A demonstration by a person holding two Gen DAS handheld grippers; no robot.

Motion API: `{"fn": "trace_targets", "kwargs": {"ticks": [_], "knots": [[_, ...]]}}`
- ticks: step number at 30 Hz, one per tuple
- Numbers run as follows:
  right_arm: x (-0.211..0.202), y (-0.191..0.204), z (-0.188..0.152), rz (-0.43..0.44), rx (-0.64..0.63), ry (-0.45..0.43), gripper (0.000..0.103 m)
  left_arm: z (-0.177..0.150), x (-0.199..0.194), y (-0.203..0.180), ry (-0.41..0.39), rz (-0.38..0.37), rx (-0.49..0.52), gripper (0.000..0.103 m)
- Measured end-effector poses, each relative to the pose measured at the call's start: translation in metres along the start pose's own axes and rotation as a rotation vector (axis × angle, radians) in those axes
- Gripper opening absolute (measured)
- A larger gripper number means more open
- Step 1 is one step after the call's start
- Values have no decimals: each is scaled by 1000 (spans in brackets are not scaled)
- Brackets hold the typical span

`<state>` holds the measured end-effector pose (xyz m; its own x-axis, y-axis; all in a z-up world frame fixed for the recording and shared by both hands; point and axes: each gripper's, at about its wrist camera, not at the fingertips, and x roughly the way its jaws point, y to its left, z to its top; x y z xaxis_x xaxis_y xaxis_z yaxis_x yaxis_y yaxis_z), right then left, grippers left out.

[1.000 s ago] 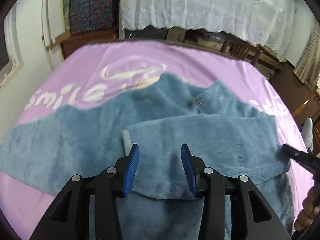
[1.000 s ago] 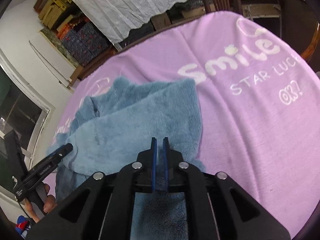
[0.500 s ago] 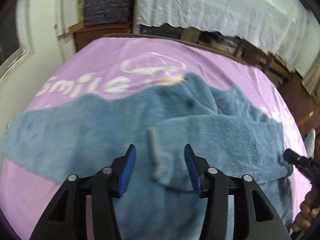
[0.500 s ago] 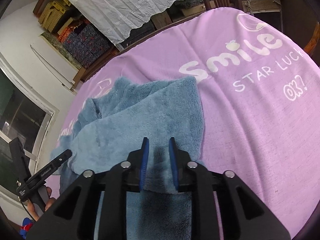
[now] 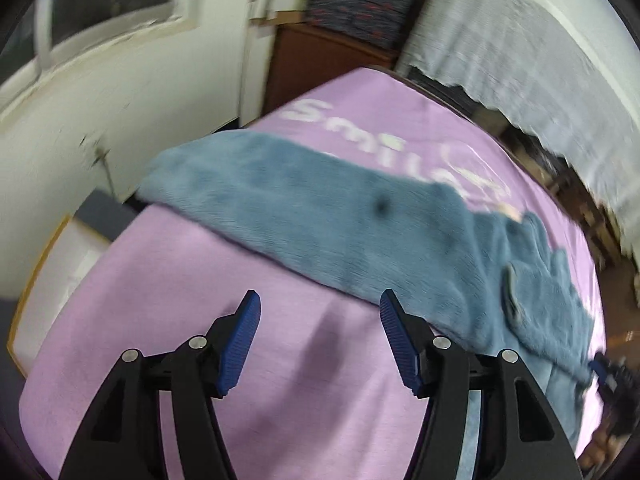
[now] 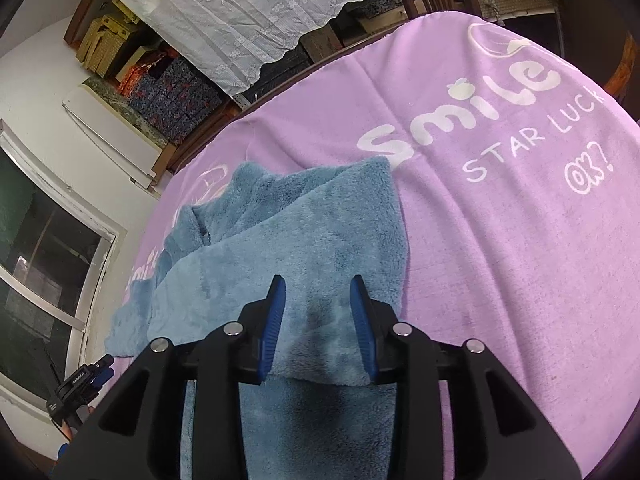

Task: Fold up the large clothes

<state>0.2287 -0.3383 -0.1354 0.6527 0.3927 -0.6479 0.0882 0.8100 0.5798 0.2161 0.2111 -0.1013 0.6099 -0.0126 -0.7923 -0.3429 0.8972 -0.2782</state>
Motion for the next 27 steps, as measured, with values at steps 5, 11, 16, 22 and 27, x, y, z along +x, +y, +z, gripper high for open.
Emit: {"fn": "trace_targets", "kwargs": {"ticks": [5,11,16,22,27], "knots": [[1,-3,0,-3,9,-2,34,18,13,25,7,3,-116,62],[3,-2,-1,-8,9,0,35,37,24,34,-26,6,-199,62],[6,-3,0,-14,14,1,35,52,36,34,-53,-41,-246,62],[7,-1,-1,-27,4,-9,35,54,35,39,-77,-38,-241,32],[8,0,-1,-32,0,-10,35,57,39,53,-54,-66,-290,15]]}}
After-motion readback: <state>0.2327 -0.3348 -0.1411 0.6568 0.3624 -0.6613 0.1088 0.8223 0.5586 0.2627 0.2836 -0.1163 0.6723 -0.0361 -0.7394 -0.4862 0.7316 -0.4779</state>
